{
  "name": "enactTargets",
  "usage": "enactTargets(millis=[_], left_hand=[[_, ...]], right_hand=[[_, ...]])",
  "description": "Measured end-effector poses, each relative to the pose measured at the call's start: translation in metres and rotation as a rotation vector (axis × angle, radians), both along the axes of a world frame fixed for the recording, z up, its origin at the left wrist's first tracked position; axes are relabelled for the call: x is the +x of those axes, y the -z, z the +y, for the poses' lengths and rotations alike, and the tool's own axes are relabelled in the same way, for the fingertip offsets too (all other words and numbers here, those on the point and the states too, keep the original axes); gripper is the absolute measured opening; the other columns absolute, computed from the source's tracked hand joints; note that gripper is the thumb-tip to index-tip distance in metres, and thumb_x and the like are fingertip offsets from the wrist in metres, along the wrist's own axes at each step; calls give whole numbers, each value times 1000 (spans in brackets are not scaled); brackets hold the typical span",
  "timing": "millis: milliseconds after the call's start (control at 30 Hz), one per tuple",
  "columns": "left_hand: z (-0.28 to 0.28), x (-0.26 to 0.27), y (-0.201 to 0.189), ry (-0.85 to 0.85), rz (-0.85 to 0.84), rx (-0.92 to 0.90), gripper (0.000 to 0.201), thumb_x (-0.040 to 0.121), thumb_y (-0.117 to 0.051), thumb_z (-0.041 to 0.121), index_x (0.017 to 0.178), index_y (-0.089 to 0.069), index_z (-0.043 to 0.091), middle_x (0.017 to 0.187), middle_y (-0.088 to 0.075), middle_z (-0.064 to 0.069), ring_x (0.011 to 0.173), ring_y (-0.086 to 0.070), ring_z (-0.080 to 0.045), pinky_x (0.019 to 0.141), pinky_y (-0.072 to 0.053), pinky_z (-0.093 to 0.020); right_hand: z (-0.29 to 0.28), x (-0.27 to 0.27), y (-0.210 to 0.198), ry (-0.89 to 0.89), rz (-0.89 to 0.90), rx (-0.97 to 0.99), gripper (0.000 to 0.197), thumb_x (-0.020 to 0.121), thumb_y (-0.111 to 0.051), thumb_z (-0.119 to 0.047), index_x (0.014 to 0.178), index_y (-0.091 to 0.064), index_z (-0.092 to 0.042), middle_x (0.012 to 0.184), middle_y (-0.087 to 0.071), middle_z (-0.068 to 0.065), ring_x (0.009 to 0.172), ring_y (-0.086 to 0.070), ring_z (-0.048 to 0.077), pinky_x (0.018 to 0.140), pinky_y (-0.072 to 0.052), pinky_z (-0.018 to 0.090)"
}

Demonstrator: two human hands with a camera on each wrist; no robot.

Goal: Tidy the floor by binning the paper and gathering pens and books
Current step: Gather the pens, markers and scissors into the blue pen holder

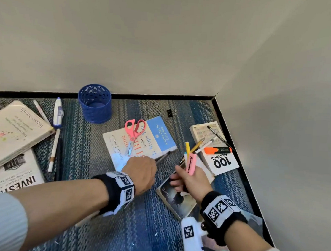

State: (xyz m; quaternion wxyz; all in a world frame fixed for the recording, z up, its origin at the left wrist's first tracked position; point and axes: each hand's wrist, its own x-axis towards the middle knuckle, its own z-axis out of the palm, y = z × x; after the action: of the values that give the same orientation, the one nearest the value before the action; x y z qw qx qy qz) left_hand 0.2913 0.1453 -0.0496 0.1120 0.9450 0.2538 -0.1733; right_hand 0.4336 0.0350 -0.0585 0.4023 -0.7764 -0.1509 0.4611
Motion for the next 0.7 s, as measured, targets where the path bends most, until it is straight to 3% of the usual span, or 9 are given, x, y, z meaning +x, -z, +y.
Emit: enactTargets(millis=[67, 133, 233, 333, 433, 500, 567, 633, 700], left_hand=[[-6, 16, -7, -82, -196, -60, 30, 96, -40, 34, 110, -52, 11, 107, -59, -9, 91, -61, -31, 69, -41, -36], [-15, 36, -14, -87, -318, -138, 28, 97, -40, 33, 111, -49, 10, 111, -57, -11, 98, -59, -33, 75, -43, -38], [-15, 63, -20, -156, -410, -259, 22, 97, -44, 28, 107, -49, 9, 110, -60, -14, 102, -58, -35, 80, -44, -40], [-4, 80, -15, -111, -487, -285, 21, 95, -54, 31, 101, -54, 11, 106, -64, -13, 101, -60, -34, 82, -47, -42], [-1, 91, -7, -72, -531, -300, 30, 91, -59, 46, 92, -58, 16, 97, -67, -8, 93, -62, -30, 76, -48, -39], [0, 97, 3, -128, -528, -258, 37, 91, -54, 52, 95, -59, 15, 100, -66, -7, 93, -61, -30, 77, -50, -40], [3, 108, 14, -186, -501, -262, 30, 95, -53, 38, 106, -57, 11, 111, -59, -11, 101, -58, -33, 83, -49, -43], [6, 120, 23, -191, -445, -278, 22, 95, -54, 21, 112, -53, 7, 117, -54, -15, 107, -57, -37, 86, -47, -45], [5, 130, 30, -182, -384, -282, 23, 94, -52, 13, 116, -52, 4, 120, -53, -17, 110, -57, -37, 86, -46, -43]], right_hand=[[0, -4, 3, 125, 68, 95, 23, 94, -60, -22, 93, -62, 1, 86, -71, 16, 69, -69, 20, 60, -57, 27], [3, -2, 0, 216, 15, 174, 22, 91, -63, -25, 87, -63, -3, 80, -69, 15, 70, -65, 22, 63, -54, 29], [7, 17, -9, 313, 4, 291, 25, 85, -70, -28, 98, -61, -8, 82, -67, 11, 69, -64, 20, 65, -53, 31], [6, 41, -19, 91, -76, 283, 32, 82, -72, -33, 107, -64, -15, 90, -70, 10, 80, -66, 23, 79, -53, 39], [6, 61, -30, -30, -210, 279, 4, 91, -62, -9, 91, -61, -6, 79, -69, 6, 73, -66, 15, 72, -53, 27], [7, 76, -32, 7, -387, 264, 5, 92, -60, -8, 89, -57, -11, 75, -67, 3, 69, -65, 17, 69, -55, 26], [8, 99, -27, -91, -701, 89, 12, 91, -61, -23, 102, -58, -20, 81, -68, 3, 72, -63, 24, 70, -55, 34], [8, 119, -21, -378, -1015, -202, 22, 88, -60, -36, 108, -57, -26, 87, -69, 4, 79, -63, 29, 70, -53, 39], [12, 130, -18, -597, -1163, -354, 23, 87, -57, -41, 106, -56, -27, 85, -69, 7, 80, -64, 33, 69, -53, 41]])
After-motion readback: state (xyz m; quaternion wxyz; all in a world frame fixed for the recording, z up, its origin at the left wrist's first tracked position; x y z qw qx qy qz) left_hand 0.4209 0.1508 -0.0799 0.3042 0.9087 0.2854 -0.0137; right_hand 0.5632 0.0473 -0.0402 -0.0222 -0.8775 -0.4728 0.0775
